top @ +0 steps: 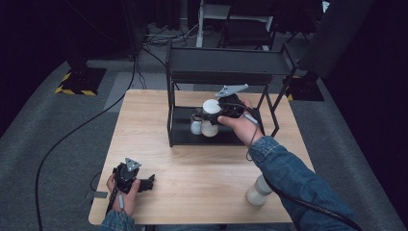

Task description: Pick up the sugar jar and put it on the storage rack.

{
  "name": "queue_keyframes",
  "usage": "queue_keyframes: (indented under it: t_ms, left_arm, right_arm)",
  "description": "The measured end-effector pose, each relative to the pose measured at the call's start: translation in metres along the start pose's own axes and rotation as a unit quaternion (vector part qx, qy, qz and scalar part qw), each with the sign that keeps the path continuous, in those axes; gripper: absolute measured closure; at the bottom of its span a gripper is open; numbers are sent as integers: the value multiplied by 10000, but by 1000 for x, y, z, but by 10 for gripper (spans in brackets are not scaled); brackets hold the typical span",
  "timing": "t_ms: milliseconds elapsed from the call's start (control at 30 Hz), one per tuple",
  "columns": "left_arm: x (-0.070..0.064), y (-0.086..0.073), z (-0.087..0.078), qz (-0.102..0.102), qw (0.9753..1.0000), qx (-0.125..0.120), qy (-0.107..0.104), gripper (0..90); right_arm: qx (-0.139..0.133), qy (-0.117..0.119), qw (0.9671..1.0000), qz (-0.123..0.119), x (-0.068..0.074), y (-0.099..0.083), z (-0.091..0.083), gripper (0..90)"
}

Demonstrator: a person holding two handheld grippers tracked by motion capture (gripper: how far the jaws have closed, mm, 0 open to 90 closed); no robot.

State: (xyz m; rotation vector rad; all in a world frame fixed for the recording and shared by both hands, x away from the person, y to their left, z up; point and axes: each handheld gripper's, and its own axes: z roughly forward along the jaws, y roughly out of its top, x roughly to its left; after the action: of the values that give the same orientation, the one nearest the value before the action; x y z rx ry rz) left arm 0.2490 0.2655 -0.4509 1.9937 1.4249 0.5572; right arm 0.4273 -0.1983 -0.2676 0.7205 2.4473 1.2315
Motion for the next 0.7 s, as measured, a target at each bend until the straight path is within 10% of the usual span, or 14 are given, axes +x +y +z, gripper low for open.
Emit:
queue_keyframes:
  t_ms: [700]
  left_arm:
    - [0, 0, 0, -6, 10000, -1, -1, 3]
  right_arm:
    - [-32, -182, 9998, 104, -18, -6, 4, 334]
